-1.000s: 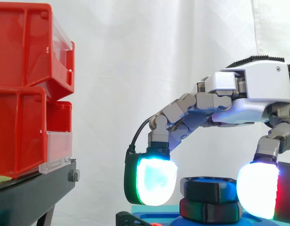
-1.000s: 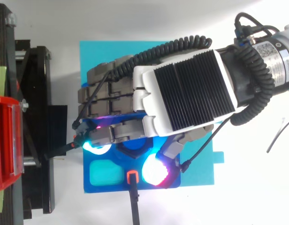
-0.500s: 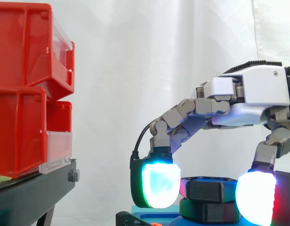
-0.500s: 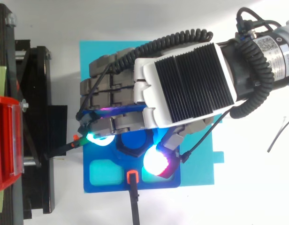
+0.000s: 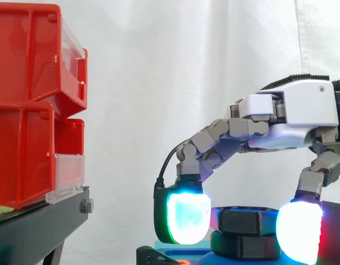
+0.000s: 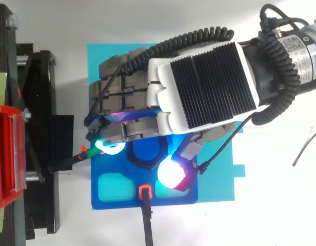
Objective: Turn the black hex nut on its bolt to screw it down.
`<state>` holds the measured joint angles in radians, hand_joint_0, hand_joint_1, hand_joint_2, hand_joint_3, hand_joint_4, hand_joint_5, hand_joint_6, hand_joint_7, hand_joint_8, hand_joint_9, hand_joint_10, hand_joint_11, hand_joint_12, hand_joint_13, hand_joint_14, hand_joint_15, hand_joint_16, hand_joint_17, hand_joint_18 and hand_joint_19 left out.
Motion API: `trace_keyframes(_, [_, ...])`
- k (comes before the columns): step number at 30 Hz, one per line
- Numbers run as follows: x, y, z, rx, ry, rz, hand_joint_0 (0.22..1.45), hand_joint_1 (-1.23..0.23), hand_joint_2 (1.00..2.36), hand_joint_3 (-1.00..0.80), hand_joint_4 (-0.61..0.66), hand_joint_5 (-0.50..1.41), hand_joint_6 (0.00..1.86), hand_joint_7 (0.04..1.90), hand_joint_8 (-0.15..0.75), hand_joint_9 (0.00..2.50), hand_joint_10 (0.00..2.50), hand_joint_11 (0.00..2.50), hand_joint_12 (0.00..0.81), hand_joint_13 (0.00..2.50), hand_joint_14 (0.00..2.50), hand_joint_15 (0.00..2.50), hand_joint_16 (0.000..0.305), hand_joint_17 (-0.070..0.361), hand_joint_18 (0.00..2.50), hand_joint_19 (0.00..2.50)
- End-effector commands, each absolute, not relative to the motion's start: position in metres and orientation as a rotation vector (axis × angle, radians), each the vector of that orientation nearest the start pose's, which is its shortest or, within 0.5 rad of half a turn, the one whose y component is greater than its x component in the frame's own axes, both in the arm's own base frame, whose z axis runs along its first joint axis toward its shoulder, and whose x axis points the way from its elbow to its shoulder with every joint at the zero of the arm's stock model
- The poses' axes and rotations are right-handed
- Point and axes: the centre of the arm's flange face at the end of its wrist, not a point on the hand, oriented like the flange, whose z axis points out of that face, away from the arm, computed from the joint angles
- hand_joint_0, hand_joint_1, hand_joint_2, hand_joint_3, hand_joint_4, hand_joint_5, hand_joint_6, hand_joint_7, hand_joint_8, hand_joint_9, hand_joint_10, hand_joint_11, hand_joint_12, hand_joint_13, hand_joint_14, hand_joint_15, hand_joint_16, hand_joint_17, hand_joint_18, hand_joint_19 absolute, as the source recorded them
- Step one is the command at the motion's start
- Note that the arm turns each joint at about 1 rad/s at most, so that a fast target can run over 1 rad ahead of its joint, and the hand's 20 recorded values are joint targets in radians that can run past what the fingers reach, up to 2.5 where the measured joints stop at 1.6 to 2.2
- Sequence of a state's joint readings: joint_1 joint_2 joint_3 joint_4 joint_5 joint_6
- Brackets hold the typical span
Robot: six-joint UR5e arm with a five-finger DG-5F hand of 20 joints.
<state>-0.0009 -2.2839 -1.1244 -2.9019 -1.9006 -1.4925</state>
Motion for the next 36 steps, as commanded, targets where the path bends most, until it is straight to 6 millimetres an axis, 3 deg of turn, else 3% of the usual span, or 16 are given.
trace_keyframes(1, [0.748,-0.102,0.278,-0.195,1.596,0.321,0.45,-0.78,1.0,-0.5,0.16,-0.16,0.66,0.94,0.223,0.61,0.01,0.2,0.312,0.59,0.01,0.27,0.054,0.121,0.47,0.34])
trace_keyframes(15, [0.752,-0.094,0.286,-0.197,1.58,0.334,0.35,-0.62,1.0,-0.5,0.25,-0.16,0.5,1.07,0.265,0.62,0.01,0.18,0.359,0.62,0.01,0.25,0.064,0.145,0.53,0.32])
trace_keyframes(20, [0.756,-0.089,0.323,-0.203,1.595,0.342,0.35,-0.59,1.0,-0.5,0.25,-0.17,0.5,1.03,0.267,0.62,0.01,0.17,0.364,0.61,0.01,0.25,0.065,0.146,0.53,0.32])
trace_keyframes(21, [0.753,-0.09,0.339,-0.203,1.645,0.338,0.35,-0.59,1.0,-0.5,0.24,-0.17,0.5,1.02,0.263,0.61,0.01,0.17,0.363,0.61,0.01,0.24,0.065,0.146,0.53,0.32])
trace_keyframes(26, [0.748,-0.088,0.363,-0.225,1.712,0.318,0.35,-0.59,1.0,-0.5,0.24,-0.17,0.5,1.02,0.264,0.61,0.01,0.18,0.361,0.61,0.01,0.24,0.065,0.146,0.52,0.32])
trace_keyframes(30, [0.728,-0.091,0.386,-0.213,1.801,0.269,0.36,-0.57,1.0,-0.5,0.25,-0.17,0.5,1.01,0.264,0.61,0.01,0.16,0.36,0.61,0.01,0.25,0.064,0.145,0.52,0.32])
trace_keyframes(32, [0.726,-0.093,0.388,-0.207,1.807,0.264,0.36,-0.56,1.0,-0.5,0.24,-0.17,0.5,1.01,0.265,0.61,0.01,0.18,0.362,0.61,0.01,0.25,0.064,0.145,0.52,0.32])
trace_keyframes(33, [0.717,-0.092,0.398,-0.206,1.805,0.261,0.36,-0.56,1.0,-0.5,0.25,-0.16,0.5,1.01,0.266,0.61,0.01,0.18,0.363,0.61,0.01,0.25,0.064,0.145,0.52,0.32])
trace_keyframes(36, [0.697,-0.093,0.402,-0.203,1.81,0.264,0.36,-0.55,1.0,-0.5,0.25,-0.16,0.5,1.01,0.265,0.61,0.01,0.17,0.36,0.61,0.01,0.25,0.064,0.144,0.52,0.32])
